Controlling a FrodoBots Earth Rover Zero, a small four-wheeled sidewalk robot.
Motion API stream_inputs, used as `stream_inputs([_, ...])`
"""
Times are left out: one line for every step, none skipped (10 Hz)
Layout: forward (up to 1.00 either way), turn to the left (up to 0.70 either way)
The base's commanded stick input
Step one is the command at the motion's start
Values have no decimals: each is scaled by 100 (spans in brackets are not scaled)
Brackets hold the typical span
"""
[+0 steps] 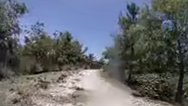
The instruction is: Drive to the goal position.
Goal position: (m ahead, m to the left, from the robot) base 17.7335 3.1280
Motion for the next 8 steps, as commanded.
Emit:
stream_inputs([30, 0])
stream_inputs([30, 0])
stream_inputs([30, 0])
stream_inputs([30, 0])
stream_inputs([30, 0])
stream_inputs([30, 0])
stream_inputs([30, 0])
stream_inputs([30, 0])
